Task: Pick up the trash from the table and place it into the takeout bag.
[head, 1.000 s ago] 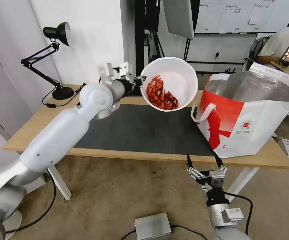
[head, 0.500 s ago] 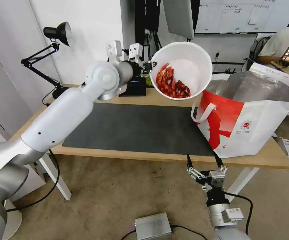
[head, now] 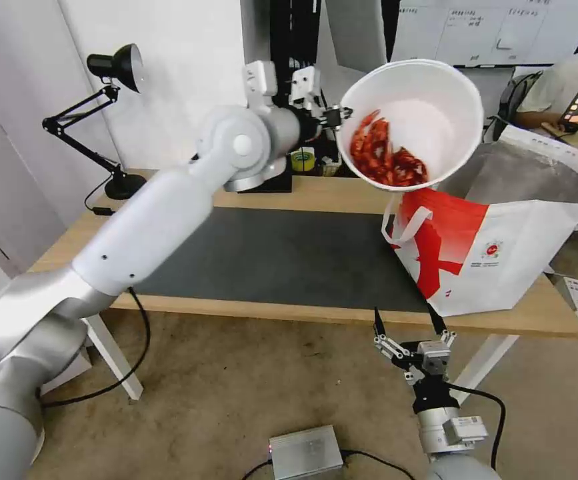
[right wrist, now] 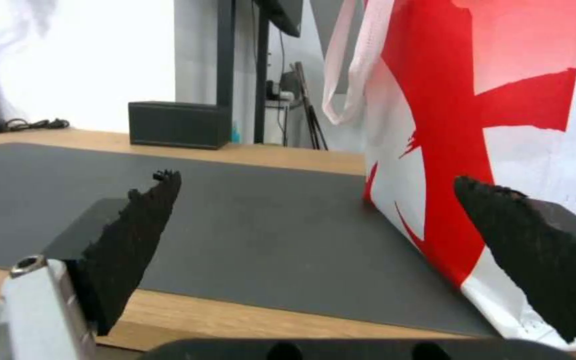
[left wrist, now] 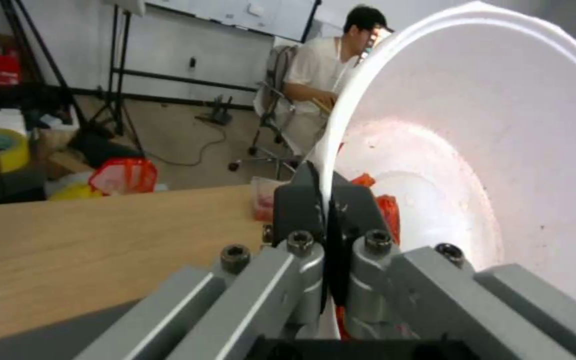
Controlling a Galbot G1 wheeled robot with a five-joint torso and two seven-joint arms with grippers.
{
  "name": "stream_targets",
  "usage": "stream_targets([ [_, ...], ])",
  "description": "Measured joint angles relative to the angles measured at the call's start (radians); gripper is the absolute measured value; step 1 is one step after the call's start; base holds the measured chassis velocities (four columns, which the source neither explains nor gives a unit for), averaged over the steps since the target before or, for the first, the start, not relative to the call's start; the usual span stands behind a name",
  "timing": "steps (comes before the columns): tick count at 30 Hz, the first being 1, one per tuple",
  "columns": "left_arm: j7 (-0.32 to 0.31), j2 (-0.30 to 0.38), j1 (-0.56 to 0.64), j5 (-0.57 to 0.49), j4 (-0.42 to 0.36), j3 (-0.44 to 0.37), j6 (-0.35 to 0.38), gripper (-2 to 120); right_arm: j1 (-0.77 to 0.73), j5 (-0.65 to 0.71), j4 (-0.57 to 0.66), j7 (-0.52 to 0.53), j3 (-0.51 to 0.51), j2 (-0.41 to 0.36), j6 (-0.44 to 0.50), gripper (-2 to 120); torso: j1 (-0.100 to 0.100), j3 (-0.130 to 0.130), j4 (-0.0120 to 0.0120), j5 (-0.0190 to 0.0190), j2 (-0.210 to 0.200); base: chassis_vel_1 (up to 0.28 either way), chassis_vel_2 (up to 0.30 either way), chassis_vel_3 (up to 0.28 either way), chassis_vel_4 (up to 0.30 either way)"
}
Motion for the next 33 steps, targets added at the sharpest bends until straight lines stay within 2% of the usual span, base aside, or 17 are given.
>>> stream_targets([
  [2, 0.001, -0.04, -0.01, 0.018, 0.028, 0.012, -0.001, 0, 0.0, 0.0, 0.0, 0.0, 0.0, 0.0, 0.0, 100, 0.0, 0.0, -0.0002, 0.0001, 0.0, 0.0, 0.0, 0.0, 0.0],
  [14, 0.008, -0.147, -0.025, 0.068, 0.113, 0.027, -0.003, 0, 0.0, 0.0, 0.0, 0.0, 0.0, 0.0, 0.0, 100, 0.0, 0.0, 0.0001, -0.0001, 0.0, 0.0, 0.0, 0.0, 0.0],
  [17, 0.023, -0.205, -0.032, 0.103, 0.163, 0.027, -0.004, 0, 0.0, 0.0, 0.0, 0.0, 0.0, 0.0, 0.0, 100, 0.0, 0.0, 0.0, 0.0, 0.0, 0.0, 0.0, 0.0, 0.0],
  [21, 0.028, -0.246, -0.041, 0.121, 0.198, 0.027, -0.005, 0, 0.0, 0.0, 0.0, 0.0, 0.0, 0.0, 0.0, 100, 0.0, 0.0, -0.0002, 0.0001, 0.0, 0.0, 0.0, 0.0, 0.0],
  [33, 0.038, -0.273, -0.074, 0.134, 0.235, 0.038, -0.006, 0, 0.0, 0.0, 0.0, 0.0, 0.0, 0.0, 0.0, 100, 0.0, 0.0, 0.0002, -0.0002, 0.0, 0.0, 0.0, 0.0, 0.0],
])
